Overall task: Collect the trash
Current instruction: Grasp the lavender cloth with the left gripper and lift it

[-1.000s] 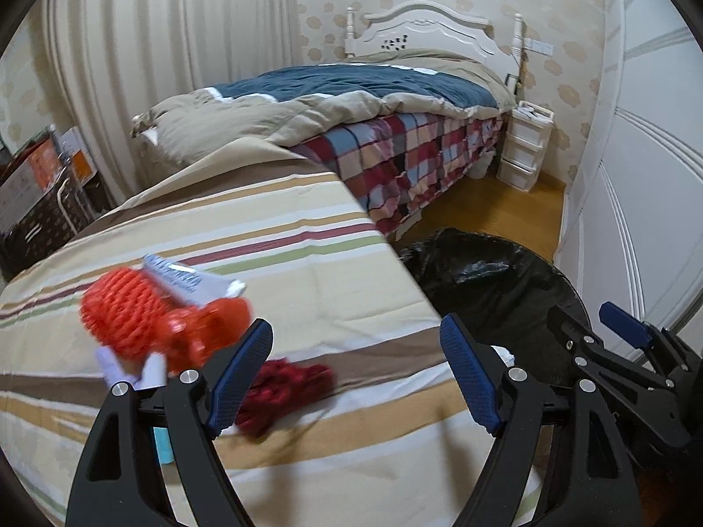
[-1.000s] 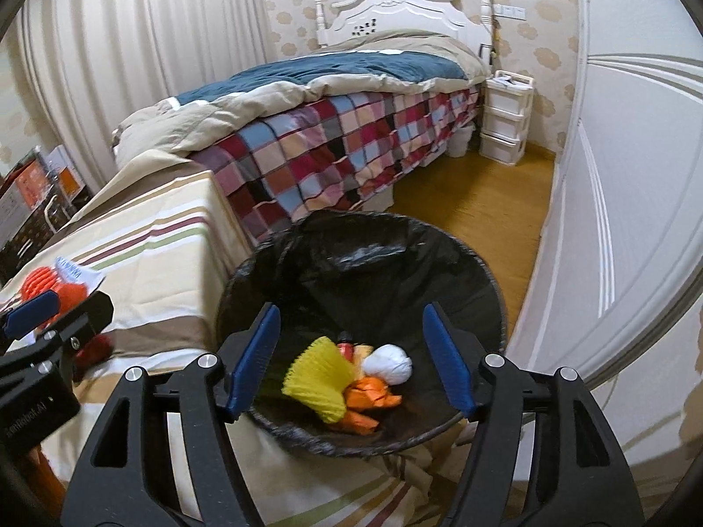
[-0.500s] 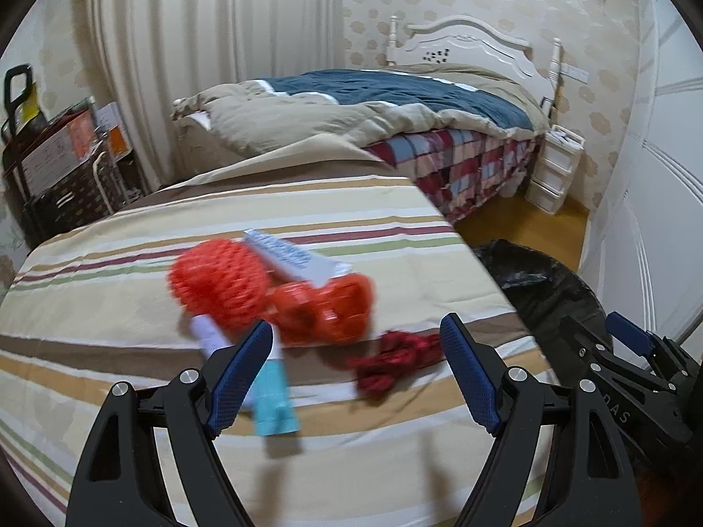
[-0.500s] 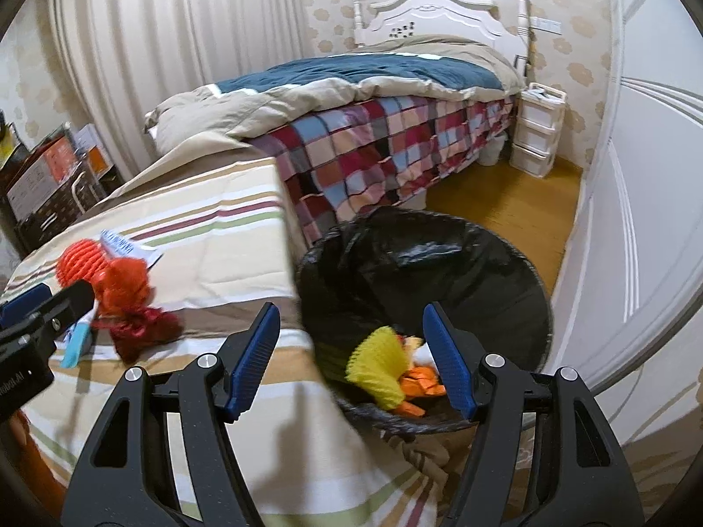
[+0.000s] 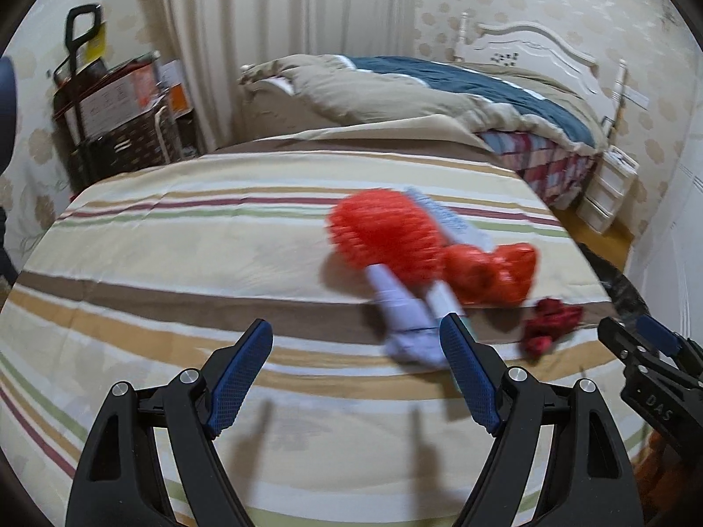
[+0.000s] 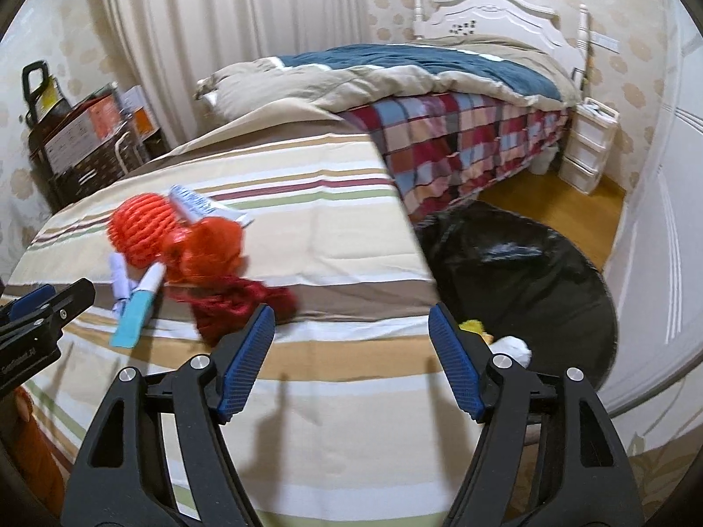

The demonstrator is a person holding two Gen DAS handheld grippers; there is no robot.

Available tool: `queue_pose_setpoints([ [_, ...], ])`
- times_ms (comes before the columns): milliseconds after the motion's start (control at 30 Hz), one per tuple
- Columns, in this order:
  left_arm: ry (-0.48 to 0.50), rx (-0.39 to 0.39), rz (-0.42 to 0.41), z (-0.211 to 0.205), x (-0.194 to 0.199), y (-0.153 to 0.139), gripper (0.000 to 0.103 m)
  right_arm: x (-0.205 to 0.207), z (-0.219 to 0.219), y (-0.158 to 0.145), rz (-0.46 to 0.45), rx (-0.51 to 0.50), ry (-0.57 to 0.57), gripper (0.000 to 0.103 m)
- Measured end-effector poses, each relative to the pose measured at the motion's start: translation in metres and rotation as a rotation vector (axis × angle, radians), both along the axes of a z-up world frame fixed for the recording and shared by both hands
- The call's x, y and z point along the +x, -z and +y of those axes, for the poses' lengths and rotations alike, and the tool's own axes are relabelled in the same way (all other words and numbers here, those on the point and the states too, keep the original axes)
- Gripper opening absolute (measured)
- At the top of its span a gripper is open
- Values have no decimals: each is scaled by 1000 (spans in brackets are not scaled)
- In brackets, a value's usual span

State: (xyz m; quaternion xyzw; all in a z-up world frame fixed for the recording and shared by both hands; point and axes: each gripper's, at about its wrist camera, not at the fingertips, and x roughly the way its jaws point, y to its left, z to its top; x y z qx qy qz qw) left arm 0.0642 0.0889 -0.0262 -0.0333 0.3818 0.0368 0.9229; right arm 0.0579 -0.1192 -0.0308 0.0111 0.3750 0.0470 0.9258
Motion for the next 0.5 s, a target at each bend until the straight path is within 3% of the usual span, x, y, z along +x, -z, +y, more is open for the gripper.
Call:
queue_pose_setpoints([
  [200, -41, -15, 23, 21, -2, 9, 78, 7, 27, 4, 36, -5, -67, 74],
  [500, -28, -27, 37, 21, -1, 15, 78, 18, 56, 8, 67, -51, -121, 77],
])
